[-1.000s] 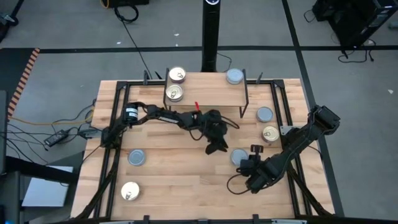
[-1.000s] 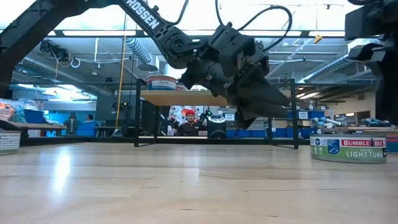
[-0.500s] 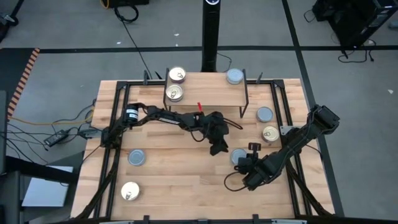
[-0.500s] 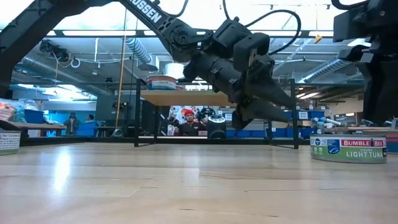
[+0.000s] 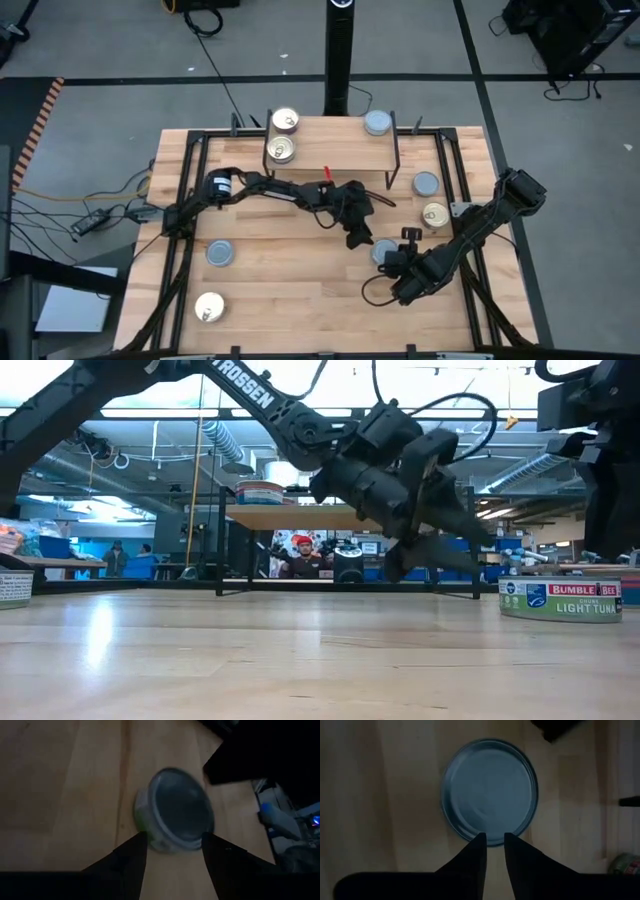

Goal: Stack canned seafood by type on shelf
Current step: Put the bottom right green tuna can on the shelf aligned with the other green tuna can

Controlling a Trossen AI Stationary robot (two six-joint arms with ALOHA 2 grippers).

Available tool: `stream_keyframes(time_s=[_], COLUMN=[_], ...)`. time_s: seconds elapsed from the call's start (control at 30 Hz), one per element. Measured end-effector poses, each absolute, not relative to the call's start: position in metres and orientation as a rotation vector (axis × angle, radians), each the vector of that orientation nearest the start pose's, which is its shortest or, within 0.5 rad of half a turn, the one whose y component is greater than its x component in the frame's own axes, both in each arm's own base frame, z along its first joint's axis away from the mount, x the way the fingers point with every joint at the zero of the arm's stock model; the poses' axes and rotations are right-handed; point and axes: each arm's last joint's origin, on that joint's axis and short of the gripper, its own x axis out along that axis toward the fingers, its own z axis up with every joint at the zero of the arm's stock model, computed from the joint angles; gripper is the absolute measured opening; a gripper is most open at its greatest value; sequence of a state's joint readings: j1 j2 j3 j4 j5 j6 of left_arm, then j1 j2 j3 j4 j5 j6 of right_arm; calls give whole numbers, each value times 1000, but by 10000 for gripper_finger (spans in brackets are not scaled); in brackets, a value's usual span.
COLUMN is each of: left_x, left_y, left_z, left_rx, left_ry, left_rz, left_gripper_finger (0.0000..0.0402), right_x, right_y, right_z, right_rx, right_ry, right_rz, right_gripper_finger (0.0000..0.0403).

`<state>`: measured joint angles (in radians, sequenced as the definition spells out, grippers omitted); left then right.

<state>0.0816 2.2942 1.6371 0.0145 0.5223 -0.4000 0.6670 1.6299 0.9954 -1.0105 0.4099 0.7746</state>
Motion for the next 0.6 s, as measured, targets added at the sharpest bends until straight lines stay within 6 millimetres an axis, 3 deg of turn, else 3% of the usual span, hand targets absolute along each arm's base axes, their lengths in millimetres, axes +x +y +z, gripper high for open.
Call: stream_keyframes(time_s=[0.4, 0.6], left_x=[513, 513], left_y=[20, 19], left_z=[125, 125], left_rx=[-543, -521], left_ry=[767, 761], left_rz=[-294, -293], left_gripper_finger=[196, 195], right_x=[210, 207], right_y=[154, 167], right_z=[176, 159], right_rx=[-193, -48], right_ry=[1351, 1382], right_rz=[-345, -147], right_gripper_finger=[80, 55])
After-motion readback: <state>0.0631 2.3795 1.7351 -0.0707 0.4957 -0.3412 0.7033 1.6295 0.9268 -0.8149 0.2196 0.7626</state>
